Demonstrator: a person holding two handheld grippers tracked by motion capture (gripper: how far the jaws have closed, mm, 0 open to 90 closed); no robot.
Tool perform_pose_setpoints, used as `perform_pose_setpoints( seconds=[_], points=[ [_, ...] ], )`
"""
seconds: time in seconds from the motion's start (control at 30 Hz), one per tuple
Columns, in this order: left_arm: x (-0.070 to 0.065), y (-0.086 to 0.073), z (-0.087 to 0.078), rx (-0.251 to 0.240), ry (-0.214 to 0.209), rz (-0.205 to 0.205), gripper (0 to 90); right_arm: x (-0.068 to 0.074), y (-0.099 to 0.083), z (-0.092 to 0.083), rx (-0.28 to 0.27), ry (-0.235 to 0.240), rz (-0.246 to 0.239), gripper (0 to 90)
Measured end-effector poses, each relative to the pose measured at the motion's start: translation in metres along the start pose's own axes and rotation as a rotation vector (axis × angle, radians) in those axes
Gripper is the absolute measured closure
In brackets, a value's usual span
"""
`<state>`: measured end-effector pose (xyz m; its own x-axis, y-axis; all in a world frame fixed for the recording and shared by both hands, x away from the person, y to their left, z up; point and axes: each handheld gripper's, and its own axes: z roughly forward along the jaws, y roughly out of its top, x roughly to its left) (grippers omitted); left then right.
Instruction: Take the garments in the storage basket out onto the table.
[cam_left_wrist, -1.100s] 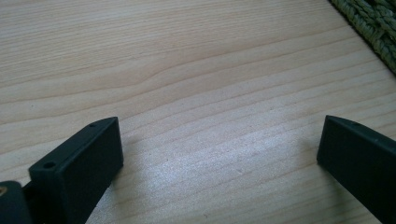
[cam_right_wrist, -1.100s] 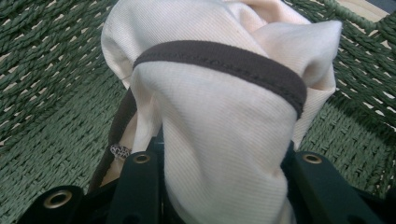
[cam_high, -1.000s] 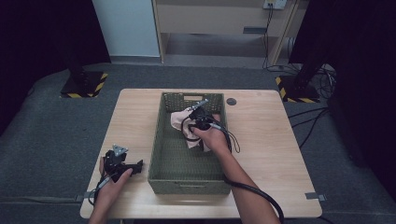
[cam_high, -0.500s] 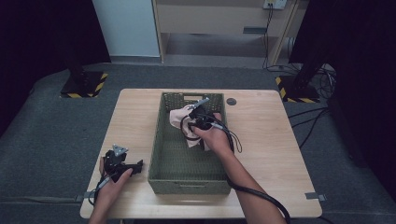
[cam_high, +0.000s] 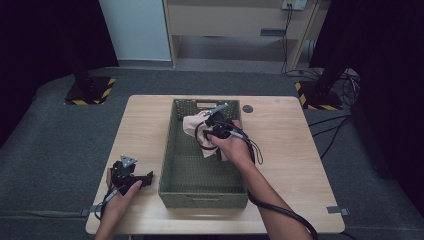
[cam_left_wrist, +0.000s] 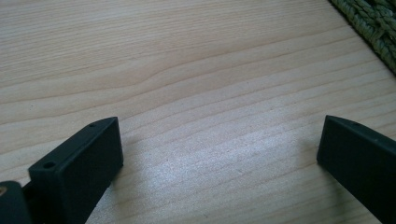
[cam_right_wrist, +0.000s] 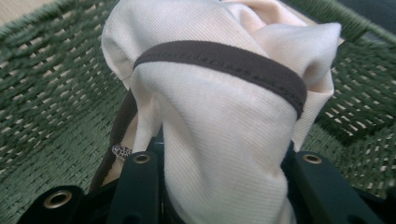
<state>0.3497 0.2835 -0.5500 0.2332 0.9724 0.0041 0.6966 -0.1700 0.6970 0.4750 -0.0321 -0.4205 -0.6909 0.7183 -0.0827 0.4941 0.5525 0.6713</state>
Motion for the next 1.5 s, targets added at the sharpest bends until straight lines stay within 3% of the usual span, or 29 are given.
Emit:
perform_pose_setpoints(
  seconds=[0.8,1.5],
  points=[
    [0.000,0.000,0.000,0.001,0.001,0.001,0.0,0.005,0.014,-0.039,-0.044,-0.005,-0.039,59.9],
    [0.000,0.000,0.000,0.000,0.001,0.000,0.0,-0.009,0.016,-0.079,-0.079,-0.018,-0.040,59.7]
  ],
)
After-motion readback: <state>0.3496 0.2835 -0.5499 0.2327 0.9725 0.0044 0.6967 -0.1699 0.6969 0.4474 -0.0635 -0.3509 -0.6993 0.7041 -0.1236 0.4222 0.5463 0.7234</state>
